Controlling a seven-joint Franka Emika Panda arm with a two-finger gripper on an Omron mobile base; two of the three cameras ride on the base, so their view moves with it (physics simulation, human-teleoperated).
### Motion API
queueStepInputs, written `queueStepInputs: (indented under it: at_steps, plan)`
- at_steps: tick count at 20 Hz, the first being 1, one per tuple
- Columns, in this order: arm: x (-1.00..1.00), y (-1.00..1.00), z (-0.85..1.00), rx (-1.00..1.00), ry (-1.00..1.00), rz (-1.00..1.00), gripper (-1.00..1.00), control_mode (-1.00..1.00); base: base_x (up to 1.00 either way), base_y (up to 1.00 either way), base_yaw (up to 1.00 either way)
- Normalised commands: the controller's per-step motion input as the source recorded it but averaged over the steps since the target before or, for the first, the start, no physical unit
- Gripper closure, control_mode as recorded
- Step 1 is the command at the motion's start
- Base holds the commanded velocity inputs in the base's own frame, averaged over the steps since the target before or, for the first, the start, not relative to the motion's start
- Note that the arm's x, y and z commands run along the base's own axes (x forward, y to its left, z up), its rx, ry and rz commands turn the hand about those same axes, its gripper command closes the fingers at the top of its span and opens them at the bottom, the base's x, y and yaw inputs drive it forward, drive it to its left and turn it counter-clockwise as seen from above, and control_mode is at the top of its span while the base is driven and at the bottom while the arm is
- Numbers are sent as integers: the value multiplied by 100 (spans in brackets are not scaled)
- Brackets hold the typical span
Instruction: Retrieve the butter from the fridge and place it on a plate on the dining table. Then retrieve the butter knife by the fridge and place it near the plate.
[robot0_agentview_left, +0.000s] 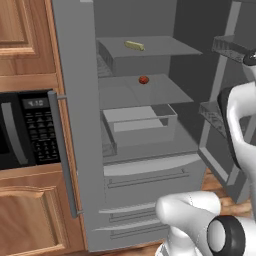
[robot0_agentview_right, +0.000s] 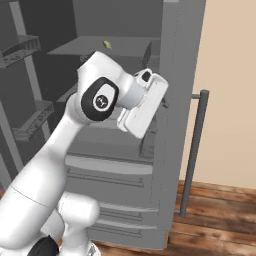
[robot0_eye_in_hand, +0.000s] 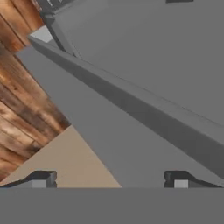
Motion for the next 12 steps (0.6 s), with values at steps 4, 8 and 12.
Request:
queueStepInputs:
  at_steps: [4, 8, 12]
  plan:
    - [-69, -4, 15, 5, -6, -12, -100, -100, 0, 0, 0]
    - [-40, 29, 18, 31, -17, -14, -100, -100, 0, 0, 0]
    - [-7, 100, 2, 42, -31, -28, -100, -100, 0, 0, 0]
